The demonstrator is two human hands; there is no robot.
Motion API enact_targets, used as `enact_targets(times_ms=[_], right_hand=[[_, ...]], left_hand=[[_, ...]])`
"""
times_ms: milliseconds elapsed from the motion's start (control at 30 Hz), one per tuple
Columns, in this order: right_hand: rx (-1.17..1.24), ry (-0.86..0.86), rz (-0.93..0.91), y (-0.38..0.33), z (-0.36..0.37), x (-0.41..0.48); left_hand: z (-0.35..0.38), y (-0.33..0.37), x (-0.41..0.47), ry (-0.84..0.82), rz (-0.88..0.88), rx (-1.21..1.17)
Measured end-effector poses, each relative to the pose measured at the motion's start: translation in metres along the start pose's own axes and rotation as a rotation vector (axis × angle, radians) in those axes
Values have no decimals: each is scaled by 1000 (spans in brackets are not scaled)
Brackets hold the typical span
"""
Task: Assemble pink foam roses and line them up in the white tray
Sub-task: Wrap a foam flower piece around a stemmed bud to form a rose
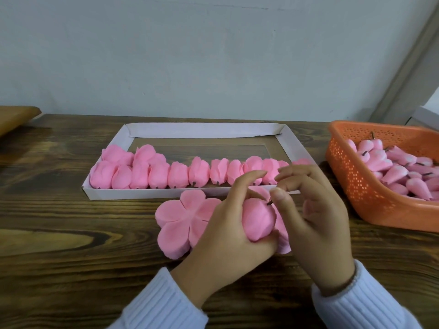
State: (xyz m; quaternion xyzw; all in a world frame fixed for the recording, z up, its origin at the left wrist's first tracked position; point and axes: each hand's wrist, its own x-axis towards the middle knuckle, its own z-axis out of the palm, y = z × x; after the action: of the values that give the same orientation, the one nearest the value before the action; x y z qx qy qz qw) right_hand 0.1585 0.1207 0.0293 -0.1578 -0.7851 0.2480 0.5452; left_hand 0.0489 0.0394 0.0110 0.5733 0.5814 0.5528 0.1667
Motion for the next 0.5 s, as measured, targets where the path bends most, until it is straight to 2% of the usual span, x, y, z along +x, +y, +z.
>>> enact_targets(times_ms=[200, 300, 400, 500], right_hand=[[62, -77, 107, 0, -1, 2], [134, -259, 205, 0, -5, 1], [72, -442, 161, 2, -5, 0], [144, -433, 265, 3, -4, 0]], left_hand=[[1, -4, -1, -74, -83, 3], [1, -8, -1, -47, -70, 84], [1, -12, -2, -48, -62, 119], [0, -11, -2, -36, -75, 107]])
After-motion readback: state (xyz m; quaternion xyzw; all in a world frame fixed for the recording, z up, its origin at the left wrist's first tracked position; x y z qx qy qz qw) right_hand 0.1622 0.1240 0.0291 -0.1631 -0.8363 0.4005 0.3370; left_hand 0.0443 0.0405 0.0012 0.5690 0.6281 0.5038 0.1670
